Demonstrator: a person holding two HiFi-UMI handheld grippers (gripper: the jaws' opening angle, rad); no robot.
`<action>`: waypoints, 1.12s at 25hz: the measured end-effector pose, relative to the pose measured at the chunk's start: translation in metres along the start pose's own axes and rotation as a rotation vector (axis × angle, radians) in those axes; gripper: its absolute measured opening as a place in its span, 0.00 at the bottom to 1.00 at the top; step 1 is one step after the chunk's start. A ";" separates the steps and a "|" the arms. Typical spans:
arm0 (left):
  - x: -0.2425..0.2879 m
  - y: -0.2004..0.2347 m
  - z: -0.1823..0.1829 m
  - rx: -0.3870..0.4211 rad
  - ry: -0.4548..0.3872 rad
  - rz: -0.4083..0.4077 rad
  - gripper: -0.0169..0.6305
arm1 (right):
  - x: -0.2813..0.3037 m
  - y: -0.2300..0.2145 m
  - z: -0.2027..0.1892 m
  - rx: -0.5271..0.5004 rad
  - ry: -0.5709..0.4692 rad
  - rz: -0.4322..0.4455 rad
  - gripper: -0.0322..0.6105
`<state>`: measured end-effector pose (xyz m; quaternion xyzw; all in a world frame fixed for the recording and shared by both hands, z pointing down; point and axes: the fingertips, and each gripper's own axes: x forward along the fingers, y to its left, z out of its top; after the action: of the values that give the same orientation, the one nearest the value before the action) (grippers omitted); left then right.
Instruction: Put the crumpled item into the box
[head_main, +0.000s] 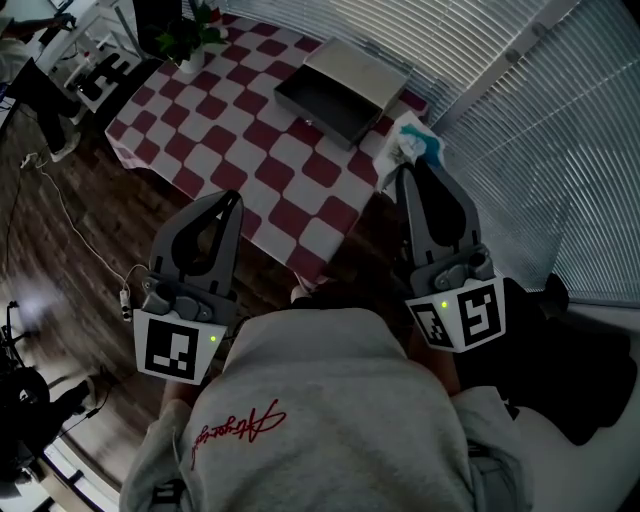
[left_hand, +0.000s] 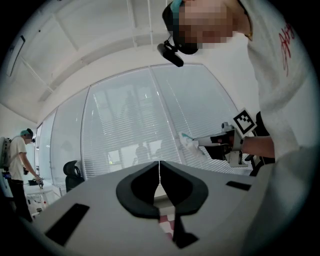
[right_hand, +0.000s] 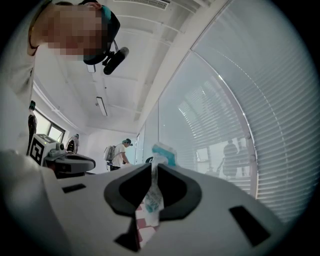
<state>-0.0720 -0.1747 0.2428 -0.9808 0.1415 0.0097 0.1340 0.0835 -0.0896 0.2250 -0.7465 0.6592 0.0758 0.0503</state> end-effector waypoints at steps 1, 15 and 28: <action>0.001 0.000 0.000 -0.001 -0.002 -0.002 0.05 | 0.000 -0.001 -0.001 -0.001 0.001 -0.002 0.12; 0.020 0.002 -0.004 0.006 0.019 0.012 0.05 | 0.017 -0.021 -0.004 0.011 -0.002 0.020 0.12; 0.055 0.018 -0.006 -0.005 0.046 0.131 0.05 | 0.066 -0.053 -0.007 0.027 0.000 0.137 0.12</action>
<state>-0.0245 -0.2084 0.2405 -0.9697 0.2084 -0.0036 0.1273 0.1444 -0.1485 0.2188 -0.6988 0.7097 0.0702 0.0551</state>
